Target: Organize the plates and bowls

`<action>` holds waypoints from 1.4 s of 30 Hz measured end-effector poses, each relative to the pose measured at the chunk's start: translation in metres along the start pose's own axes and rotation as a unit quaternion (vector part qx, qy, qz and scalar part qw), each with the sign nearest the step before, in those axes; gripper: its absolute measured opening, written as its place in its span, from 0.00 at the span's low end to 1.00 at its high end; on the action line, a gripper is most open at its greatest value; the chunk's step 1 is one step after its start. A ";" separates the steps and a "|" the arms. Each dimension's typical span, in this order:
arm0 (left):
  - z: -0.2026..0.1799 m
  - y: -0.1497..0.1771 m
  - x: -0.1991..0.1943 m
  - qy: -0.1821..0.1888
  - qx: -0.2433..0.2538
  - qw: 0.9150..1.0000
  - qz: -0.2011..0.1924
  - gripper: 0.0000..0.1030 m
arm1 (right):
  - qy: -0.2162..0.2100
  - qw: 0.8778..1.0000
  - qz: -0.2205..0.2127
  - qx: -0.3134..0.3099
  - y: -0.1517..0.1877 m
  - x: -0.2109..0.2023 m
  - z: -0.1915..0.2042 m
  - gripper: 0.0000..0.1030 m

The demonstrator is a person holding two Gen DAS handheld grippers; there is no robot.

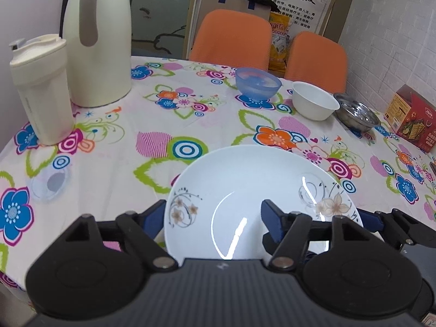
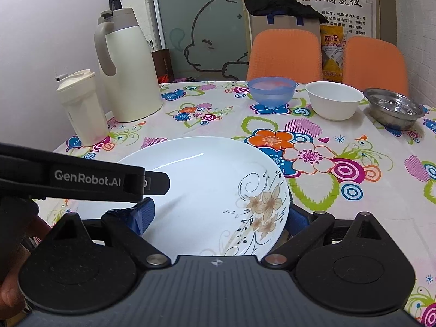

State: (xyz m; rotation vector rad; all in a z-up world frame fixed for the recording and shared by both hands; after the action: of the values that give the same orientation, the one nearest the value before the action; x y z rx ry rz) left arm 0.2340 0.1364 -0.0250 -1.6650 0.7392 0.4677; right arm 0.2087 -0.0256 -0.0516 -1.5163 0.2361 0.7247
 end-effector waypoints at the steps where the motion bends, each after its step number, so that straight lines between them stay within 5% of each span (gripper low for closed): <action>1: 0.000 0.000 0.000 0.001 -0.001 1.000 0.000 0.65 | 0.001 1.000 -0.002 0.003 -0.001 -0.001 -0.001 0.83; 13: -0.002 -0.004 -0.009 0.005 -0.005 1.000 -0.015 0.66 | 0.048 0.998 0.002 -0.035 -0.001 0.001 -0.005 0.83; 18: -0.004 -0.007 -0.009 0.009 -0.010 1.000 -0.018 0.66 | 0.014 0.999 0.011 -0.032 -0.003 0.001 -0.006 0.82; 27: -0.009 -0.010 -0.013 0.016 -0.007 1.000 -0.023 0.67 | 0.016 1.000 -0.024 -0.008 -0.010 -0.012 -0.019 0.82; 42: -0.094 -0.030 0.015 0.056 0.045 0.997 -0.012 0.69 | 0.135 0.988 -0.039 0.064 -0.013 -0.057 -0.163 0.82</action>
State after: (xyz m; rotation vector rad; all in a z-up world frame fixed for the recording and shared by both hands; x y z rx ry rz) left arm 0.2572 0.0447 0.0075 -1.6235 0.8111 0.3208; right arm 0.2192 -0.1954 -0.0212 -1.4894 0.4178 0.4313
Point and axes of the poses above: each gripper's, at about its wrist camera, not at the fingertips, and x roughly the way its jaws point, z to its left, y to its underside, the point moved 4 cm from there along x, roughly the way its jaws point, and after that the axes turned 5 degrees about y, right-handed, at the moved point
